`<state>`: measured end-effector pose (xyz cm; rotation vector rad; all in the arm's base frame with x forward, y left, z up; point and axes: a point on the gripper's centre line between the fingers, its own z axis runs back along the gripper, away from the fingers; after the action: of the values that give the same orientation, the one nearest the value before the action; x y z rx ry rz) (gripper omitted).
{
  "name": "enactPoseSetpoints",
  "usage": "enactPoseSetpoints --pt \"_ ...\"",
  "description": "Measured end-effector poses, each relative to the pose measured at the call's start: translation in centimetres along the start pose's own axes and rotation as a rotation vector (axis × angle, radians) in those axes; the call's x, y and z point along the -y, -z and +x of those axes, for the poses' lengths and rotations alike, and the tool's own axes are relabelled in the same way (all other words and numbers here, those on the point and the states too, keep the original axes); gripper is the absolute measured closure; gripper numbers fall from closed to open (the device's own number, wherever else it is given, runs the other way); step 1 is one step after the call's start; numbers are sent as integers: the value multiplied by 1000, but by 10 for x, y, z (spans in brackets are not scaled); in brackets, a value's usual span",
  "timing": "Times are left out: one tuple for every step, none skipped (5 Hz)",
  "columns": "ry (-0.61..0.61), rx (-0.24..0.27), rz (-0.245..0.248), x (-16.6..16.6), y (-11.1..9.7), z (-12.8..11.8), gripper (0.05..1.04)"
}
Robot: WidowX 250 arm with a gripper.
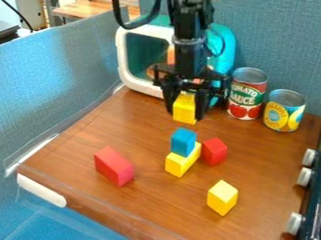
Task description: Put the yellow cube on the top of the yellow cube on the right side
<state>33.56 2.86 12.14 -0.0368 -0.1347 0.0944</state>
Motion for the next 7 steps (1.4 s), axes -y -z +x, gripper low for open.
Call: enactPoseSetpoints --pt "22 18 6 3 -10 -5 466" --pt "135 0 -40 17 -4 -10 466" --pt "321 -29 -61 40 15 -27 466" --pt "485 -24 -108 60 31 -41 466" --pt "558 -28 -127 65 35 -46 466" --pt "556 -69 -134 65 49 -49 466" --pt "538 -118 -113 60 68 -50 466"
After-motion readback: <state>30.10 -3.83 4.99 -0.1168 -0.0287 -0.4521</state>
